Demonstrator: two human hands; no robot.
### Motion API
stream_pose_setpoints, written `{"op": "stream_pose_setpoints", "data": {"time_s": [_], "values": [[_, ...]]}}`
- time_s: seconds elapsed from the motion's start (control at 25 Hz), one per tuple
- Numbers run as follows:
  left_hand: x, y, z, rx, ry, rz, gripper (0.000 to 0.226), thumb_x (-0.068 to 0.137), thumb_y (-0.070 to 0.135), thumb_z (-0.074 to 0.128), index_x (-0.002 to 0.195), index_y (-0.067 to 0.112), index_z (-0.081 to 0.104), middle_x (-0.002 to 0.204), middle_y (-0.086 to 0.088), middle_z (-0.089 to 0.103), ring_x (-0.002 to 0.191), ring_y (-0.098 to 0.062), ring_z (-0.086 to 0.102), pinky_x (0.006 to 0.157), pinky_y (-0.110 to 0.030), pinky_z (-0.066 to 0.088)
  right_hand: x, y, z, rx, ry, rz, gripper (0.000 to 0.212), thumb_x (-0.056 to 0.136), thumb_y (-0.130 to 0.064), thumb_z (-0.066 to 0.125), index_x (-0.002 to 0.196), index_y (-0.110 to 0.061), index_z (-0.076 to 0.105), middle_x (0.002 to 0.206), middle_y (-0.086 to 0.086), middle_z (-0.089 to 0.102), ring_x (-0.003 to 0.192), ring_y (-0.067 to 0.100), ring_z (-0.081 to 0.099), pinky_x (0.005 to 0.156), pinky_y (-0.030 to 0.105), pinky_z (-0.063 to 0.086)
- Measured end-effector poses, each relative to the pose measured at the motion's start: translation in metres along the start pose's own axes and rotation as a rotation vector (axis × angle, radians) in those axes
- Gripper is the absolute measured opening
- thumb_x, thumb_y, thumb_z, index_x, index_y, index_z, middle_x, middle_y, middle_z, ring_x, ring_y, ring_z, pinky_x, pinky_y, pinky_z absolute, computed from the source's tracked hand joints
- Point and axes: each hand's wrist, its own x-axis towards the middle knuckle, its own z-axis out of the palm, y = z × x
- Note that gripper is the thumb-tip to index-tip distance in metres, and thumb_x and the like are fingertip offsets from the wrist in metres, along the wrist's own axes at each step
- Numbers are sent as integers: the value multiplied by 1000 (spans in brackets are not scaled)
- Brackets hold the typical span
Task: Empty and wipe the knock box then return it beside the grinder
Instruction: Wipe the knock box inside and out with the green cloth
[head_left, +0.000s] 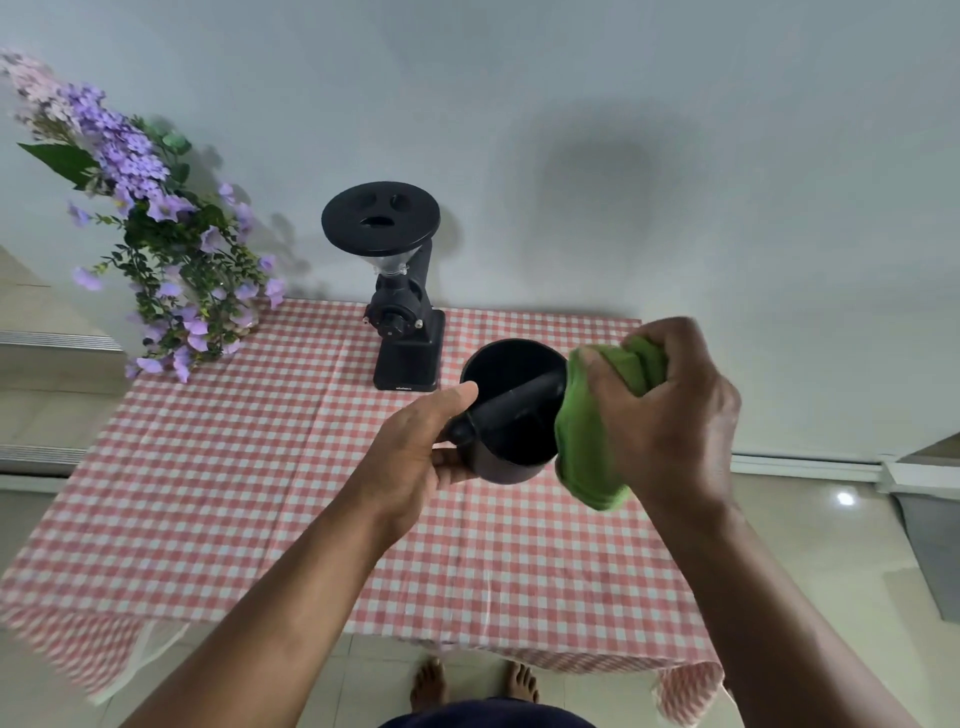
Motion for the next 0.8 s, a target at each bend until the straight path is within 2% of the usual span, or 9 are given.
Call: {"op": "stream_pose_setpoints", "data": {"time_s": [0.08,0.12,0.24,0.32,0.44,0.52,0.6,0.68,0.8], "values": [[-1,-3,4,49,-8,11,24,98,42,64,106,28,82,92,10,82,92,-14,79,89,-43,63,-2,-13,3,23,36,-132,35,90,-36,82,105,-16,58,89,-3,65,81,27,63,75,42,56],[-1,-2,7,54,-3,4,26,99,42,63,106,26,82,95,6,82,94,-18,79,87,-41,63,-6,-19,6,21,-78,-185,37,92,-36,80,112,-16,57,92,-7,63,87,26,62,77,40,55],[2,3,9,78,28,3,30,98,40,65,107,16,80,100,-5,82,98,-27,78,86,-43,65,-23,-23,6,-108,-663,-217,54,99,-38,67,145,-23,42,109,-27,45,116,9,44,97,29,44],[4,3,2,95,56,-15,29,97,41,67,104,17,81,98,-4,82,98,-29,77,87,-44,65,-18,-16,-2,-193,-821,-283,62,101,-35,64,157,-27,37,135,-14,49,124,4,36,104,26,41],[3,1,-1,94,34,-49,31,97,45,65,105,20,82,110,-11,80,107,-34,75,94,-51,63,7,-4,-3,-298,-806,-473,56,98,-37,71,151,-32,55,153,-12,56,131,9,43,109,33,36],[4,2,2,87,37,-49,33,97,47,64,106,20,82,107,-7,81,109,-32,74,95,-52,63,12,3,5,-356,-751,-615,49,95,-40,73,143,-32,64,147,-14,65,127,15,50,106,40,37],[6,6,3,94,26,-36,39,99,48,61,108,17,82,106,-8,82,106,-30,75,94,-50,63,6,11,18,-340,-651,-778,41,96,-34,73,134,-21,71,137,-5,73,120,22,61,101,47,47],[9,8,0,108,-3,-25,43,99,51,59,109,15,81,112,-13,81,105,-31,76,94,-51,63,-3,17,27,-284,-591,-872,38,99,-30,67,132,-11,71,133,3,76,118,26,66,99,46,53],[7,5,-6,161,-26,-25,43,98,49,61,106,12,81,109,-16,81,99,-31,77,89,-46,64,3,18,25,-278,-738,-913,39,103,-37,58,135,-15,66,130,-2,75,118,23,65,101,44,51]]}}
